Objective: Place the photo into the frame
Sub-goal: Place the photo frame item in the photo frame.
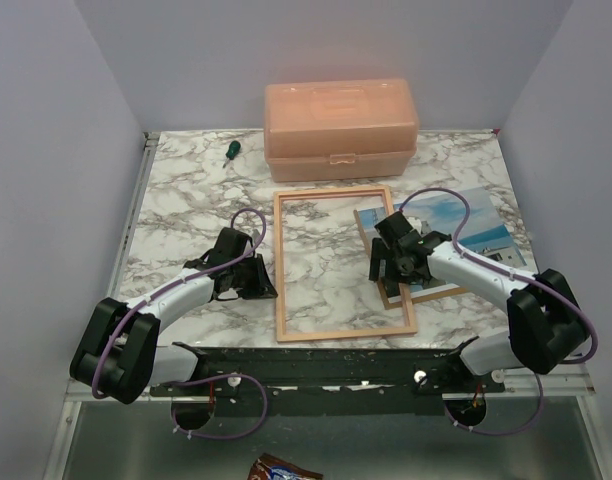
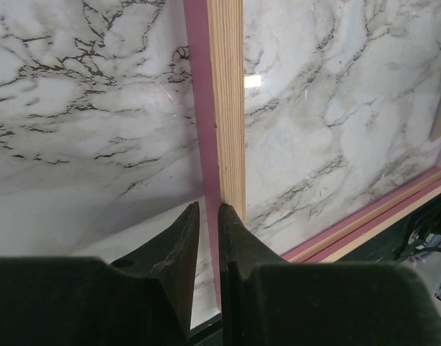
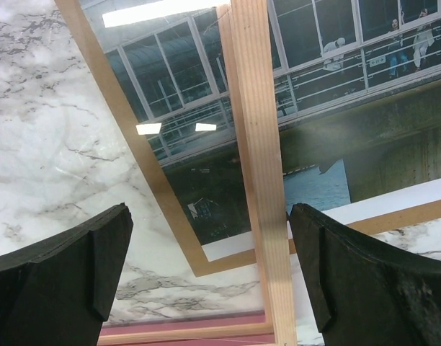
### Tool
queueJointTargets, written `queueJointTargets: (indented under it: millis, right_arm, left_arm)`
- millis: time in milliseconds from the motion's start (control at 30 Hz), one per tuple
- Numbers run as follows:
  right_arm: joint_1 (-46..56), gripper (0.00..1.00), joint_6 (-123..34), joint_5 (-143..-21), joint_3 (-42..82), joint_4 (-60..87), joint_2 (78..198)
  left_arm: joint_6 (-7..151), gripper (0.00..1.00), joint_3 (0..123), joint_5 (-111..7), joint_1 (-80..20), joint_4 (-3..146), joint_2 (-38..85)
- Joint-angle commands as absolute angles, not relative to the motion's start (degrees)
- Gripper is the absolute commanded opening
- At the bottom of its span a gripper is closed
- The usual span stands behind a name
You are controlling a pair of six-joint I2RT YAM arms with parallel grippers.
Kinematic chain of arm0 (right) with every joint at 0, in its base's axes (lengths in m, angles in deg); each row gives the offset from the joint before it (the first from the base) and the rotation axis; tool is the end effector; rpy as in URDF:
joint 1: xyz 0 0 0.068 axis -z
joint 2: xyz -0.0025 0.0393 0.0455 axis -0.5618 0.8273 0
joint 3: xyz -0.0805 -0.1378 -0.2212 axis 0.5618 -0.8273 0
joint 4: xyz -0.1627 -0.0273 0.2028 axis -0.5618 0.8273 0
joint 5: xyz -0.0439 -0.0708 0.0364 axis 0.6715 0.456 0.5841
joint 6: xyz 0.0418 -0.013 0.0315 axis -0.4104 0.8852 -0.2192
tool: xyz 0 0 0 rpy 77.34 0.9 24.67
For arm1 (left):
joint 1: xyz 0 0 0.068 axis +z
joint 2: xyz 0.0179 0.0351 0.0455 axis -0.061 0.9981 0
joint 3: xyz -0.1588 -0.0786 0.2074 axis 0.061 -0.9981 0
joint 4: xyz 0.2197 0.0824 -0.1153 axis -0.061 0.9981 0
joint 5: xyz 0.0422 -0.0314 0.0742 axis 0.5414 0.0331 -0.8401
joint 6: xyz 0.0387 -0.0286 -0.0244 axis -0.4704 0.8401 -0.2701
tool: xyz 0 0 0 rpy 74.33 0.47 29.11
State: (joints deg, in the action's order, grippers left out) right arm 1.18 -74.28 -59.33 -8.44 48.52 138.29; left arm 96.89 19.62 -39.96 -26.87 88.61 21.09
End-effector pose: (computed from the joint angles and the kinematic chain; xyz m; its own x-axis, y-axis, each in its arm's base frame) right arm 0.2187 0.1311 0.1856 -0.8991 0.1025 -0.4256 0.1068 0.9942 0.0139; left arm 0.1987 -0.0992 0.1544 -0.9438 -0.2022 -0.2614 -0.0241 0.8310 -0.5557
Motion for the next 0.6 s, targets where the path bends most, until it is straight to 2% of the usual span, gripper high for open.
queueJointTargets:
  millis: [0,233,367,467,567]
  right_arm:
    - [3.91,1.00,-75.67,-60.07,-9.29,47.45,138.33]
    - [17.55,0.97,-72.01,-77.52,-14.86,41.04,134.61]
    - [19.44,0.91,-71.69,-82.53,-16.36,38.74,134.71]
    - [20.52,0.81,-72.24,-85.28,-17.65,37.09,135.05]
    - [21.16,0.79,-72.40,-86.80,-18.09,36.12,135.15]
  left_arm:
    - [94.54,0.18,17.54,-43.35,-27.23,92.76,22.57]
    - [94.45,0.18,17.53,-43.17,-27.23,92.63,22.63]
    - [94.37,0.18,17.60,-43.13,-27.23,92.73,22.61]
    - [94.37,0.18,17.51,-43.16,-27.23,92.73,22.52]
    - [94.37,0.18,17.49,-43.09,-27.23,92.61,22.55]
